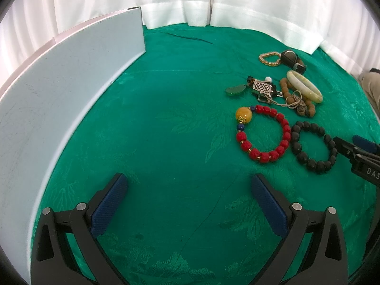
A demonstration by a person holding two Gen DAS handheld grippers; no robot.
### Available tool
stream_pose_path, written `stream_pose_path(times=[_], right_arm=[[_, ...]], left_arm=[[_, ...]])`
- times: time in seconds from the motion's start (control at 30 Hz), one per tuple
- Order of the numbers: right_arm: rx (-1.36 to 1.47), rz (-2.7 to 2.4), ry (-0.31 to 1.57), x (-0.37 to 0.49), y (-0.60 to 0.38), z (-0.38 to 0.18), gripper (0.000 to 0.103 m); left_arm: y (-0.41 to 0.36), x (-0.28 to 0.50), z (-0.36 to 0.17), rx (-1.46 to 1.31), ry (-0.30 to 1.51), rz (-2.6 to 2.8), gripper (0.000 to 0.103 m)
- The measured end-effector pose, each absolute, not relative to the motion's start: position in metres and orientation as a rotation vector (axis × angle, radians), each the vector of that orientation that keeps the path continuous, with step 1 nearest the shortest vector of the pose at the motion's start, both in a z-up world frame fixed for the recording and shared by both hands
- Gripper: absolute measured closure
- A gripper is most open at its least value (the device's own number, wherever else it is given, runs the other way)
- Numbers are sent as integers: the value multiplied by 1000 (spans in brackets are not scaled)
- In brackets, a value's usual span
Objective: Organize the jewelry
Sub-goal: 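Withdraw both tools from the box back over the jewelry pile, then grasp the red bead bracelet with the left tool while the right tool grasps the silver pendant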
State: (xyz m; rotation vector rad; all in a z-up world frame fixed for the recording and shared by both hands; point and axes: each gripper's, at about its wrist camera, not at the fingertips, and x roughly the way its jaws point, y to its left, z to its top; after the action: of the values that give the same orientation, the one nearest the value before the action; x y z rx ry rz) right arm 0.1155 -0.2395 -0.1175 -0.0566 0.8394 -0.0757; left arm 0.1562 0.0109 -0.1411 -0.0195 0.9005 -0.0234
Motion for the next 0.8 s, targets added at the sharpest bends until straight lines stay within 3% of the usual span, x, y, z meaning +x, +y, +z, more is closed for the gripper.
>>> stream_pose_path(times=[0.3,0.57,0.7,0.8], right_arm=[[-58,-76,839,115,-239,-118,16],[-52,-70,840,116,-240,-117,15],[-54,-70,841,115,-239,-117,14],[-53,-69,841,115,-238,-118,13]], left_arm=[[4,152,-129,7,953,-177,1],[-16,194,-107,46,879,-148,2],[-26,217,-121,101,918,-132,17],[-28,224,-130,101,931,-142,19]])
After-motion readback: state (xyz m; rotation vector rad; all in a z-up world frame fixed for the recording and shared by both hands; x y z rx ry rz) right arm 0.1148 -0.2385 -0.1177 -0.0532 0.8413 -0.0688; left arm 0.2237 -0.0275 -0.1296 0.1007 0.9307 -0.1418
